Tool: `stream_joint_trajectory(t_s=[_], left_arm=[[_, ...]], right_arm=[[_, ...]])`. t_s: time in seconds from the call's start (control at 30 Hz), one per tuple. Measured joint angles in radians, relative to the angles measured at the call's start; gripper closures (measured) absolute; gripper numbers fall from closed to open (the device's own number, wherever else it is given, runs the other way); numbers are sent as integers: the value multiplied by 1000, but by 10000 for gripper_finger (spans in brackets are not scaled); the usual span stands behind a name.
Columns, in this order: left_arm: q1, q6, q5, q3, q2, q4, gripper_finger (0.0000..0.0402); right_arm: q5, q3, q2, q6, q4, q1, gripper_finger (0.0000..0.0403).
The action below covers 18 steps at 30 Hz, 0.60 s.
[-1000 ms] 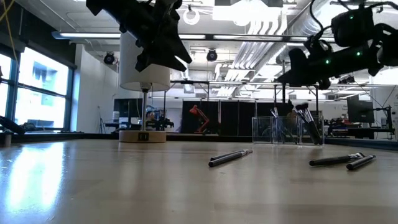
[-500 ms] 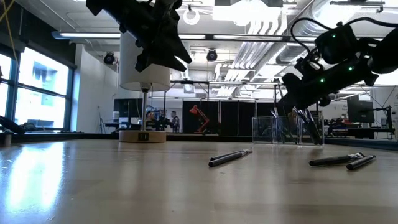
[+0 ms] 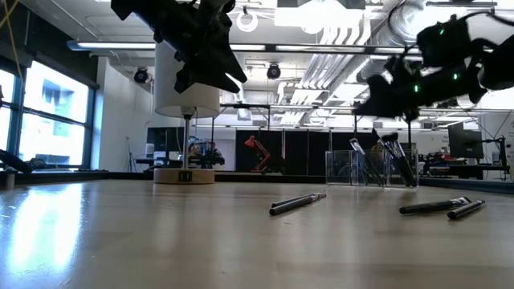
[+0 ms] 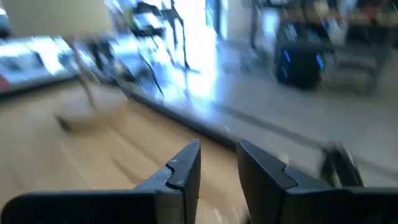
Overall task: Put items in baskets/containers
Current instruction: Put the eyeshadow brush into the transparent organizer
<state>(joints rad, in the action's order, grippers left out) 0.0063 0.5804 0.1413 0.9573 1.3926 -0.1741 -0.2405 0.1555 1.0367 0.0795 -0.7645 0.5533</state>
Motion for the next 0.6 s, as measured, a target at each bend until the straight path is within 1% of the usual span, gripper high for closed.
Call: stream_joint_trajectory(t_s=[0.1,0.17,0.2,0.27,0.37,0.47,0.53,0.6], left_arm=[[0,10,0,0,0,5,280],[0,26,0,0,0,17,280],[0,28,0,0,0,27,280],[0,30,0,0,0,54,280],[0,31,0,1,0,105,280],[0,31,0,10,0,132,280],[-4,31,1,35,0,113,280],[-15,31,20,66,0,98,280]], right_arm=[[23,47,-84,-63,0,-21,304],[31,103,-141,-132,55,-50,310],[42,139,-165,-164,111,-67,314],[72,226,-203,-197,265,-102,324],[126,388,-220,-195,584,-157,345],[144,545,-199,-187,920,-212,377],[143,626,-180,-154,1091,-247,395],[142,688,-158,-102,1228,-280,397]])
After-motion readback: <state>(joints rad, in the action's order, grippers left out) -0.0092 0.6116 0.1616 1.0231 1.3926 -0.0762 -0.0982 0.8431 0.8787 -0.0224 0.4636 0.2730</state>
